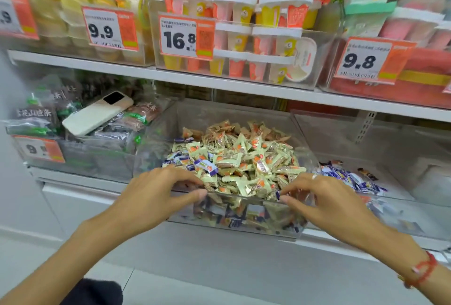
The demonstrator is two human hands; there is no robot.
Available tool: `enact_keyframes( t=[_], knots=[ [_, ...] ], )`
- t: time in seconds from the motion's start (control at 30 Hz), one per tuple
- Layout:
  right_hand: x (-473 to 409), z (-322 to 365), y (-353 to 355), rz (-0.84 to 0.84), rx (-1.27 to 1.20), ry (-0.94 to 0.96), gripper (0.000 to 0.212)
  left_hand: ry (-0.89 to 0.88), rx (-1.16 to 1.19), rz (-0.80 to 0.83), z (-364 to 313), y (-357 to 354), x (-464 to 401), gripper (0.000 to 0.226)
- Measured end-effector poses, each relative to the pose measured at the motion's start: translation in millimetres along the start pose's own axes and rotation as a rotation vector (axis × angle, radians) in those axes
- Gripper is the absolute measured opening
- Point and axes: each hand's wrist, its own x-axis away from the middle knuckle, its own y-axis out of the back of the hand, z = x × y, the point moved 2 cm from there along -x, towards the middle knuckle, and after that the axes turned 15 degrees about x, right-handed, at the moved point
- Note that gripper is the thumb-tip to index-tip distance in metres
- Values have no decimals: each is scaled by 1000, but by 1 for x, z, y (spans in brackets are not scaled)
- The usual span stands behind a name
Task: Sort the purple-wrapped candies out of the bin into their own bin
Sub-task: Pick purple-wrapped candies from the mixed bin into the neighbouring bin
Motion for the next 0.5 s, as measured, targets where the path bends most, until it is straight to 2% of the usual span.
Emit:
enact_keyframes(
  t=[0.1, 0.13, 0.23, 0.27, 0.37, 0.43, 0.5],
  knots=[
    [-26, 12, 14, -70, -64, 13, 15, 51, 77, -148, 5, 16, -21, 25],
    [-38, 20, 15, -88, -91, 40, 14, 61, 74, -140, 7, 15, -31, 33],
    [-80, 50, 10, -80, -68, 146, 23, 128, -23, 133, 12, 0, -64, 68],
    [-93, 59, 6, -51, -35, 182, 29, 153, -47, 194, 13, -5, -73, 70],
    [-121, 70, -14, 124, 66, 251, 42, 174, -78, 172, 16, -7, -85, 41],
    [-133, 64, -28, 240, 113, 256, 46, 188, -82, 118, 17, -1, -85, 30],
    [-141, 59, -32, 287, 114, 252, 45, 198, -141, 10, 20, 7, -81, 22]
  ],
)
